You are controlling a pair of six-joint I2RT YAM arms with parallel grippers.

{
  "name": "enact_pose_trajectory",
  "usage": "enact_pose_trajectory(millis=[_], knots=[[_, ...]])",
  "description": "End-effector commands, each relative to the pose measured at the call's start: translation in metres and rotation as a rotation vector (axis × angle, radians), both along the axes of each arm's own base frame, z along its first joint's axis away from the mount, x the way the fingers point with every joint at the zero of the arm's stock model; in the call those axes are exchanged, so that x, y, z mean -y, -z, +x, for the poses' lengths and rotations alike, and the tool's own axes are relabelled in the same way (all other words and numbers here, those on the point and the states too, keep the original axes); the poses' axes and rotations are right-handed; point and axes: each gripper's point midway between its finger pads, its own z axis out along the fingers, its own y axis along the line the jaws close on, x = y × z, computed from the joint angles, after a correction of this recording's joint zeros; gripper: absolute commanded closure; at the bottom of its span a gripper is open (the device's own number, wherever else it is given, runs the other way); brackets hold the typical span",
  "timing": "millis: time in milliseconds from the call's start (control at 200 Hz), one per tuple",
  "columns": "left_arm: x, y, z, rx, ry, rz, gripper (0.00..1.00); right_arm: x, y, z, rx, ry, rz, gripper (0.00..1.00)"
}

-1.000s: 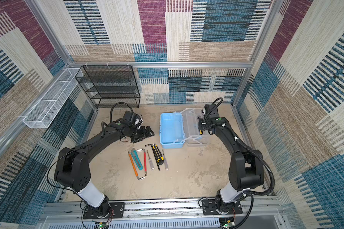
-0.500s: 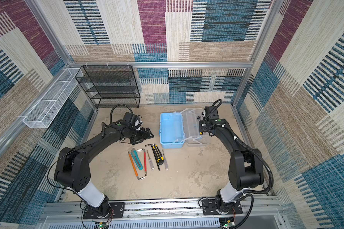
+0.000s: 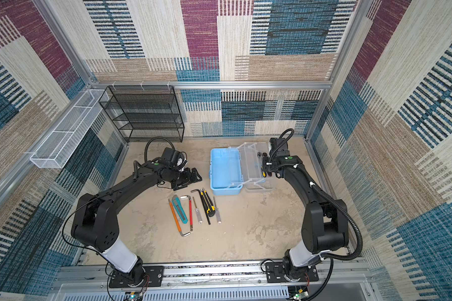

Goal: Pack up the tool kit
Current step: 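Lower the black-and-red ratchet into the clear lid tray with the right gripper, then open the right gripper and swing it back toward the tool row, then lower the right gripper onto the clear-handled screwdriver beside the yellow knife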

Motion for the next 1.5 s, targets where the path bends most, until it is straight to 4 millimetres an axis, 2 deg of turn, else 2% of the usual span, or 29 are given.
enact_pose_trajectory(millis=[0, 195, 295, 416, 566, 676, 771, 881, 1057, 1167, 1302, 1498], knots=[[-0.001, 0.002, -0.001, -0.001, 0.005, 0.005, 0.08, 0.002, -0.013, 0.004, 0.033, 0.012, 0.001, 0.50], [-0.007, 0.010, -0.010, -0.034, -0.002, 0.032, 0.09, -0.002, -0.036, 0.009, 0.095, 0.026, 0.046, 0.38], [-0.011, 0.014, -0.015, -0.042, -0.010, 0.046, 0.10, -0.011, -0.043, 0.010, 0.119, 0.019, 0.110, 0.37], [-0.015, 0.016, -0.020, -0.049, -0.016, 0.061, 0.10, -0.027, -0.051, 0.004, 0.162, -0.007, 0.202, 0.35], [-0.020, 0.020, -0.025, -0.068, -0.019, 0.087, 0.11, -0.047, -0.055, -0.009, 0.179, -0.006, 0.237, 0.35], [-0.022, 0.022, -0.029, -0.076, -0.010, 0.090, 0.13, -0.075, -0.055, -0.023, 0.194, -0.025, 0.253, 0.35], [-0.025, 0.022, -0.034, -0.084, 0.001, 0.115, 0.13, -0.097, -0.047, -0.039, 0.178, -0.014, 0.256, 0.35], [-0.034, 0.025, -0.039, -0.086, 0.004, 0.154, 0.13, -0.127, -0.030, -0.067, 0.150, -0.010, 0.292, 0.37], [-0.037, 0.027, -0.049, -0.085, 0.022, 0.153, 0.13, -0.158, 0.006, -0.123, 0.077, 0.015, 0.359, 0.40], [-0.034, 0.032, -0.052, -0.084, 0.032, 0.129, 0.13, -0.181, 0.036, -0.151, 0.016, -0.009, 0.363, 0.40], [-0.031, 0.033, -0.056, -0.087, 0.035, 0.106, 0.13, -0.208, 0.061, -0.172, -0.055, -0.026, 0.294, 0.39], [-0.033, 0.039, -0.062, -0.075, 0.040, 0.104, 0.13, -0.222, 0.084, -0.191, -0.114, -0.025, 0.315, 0.45]])
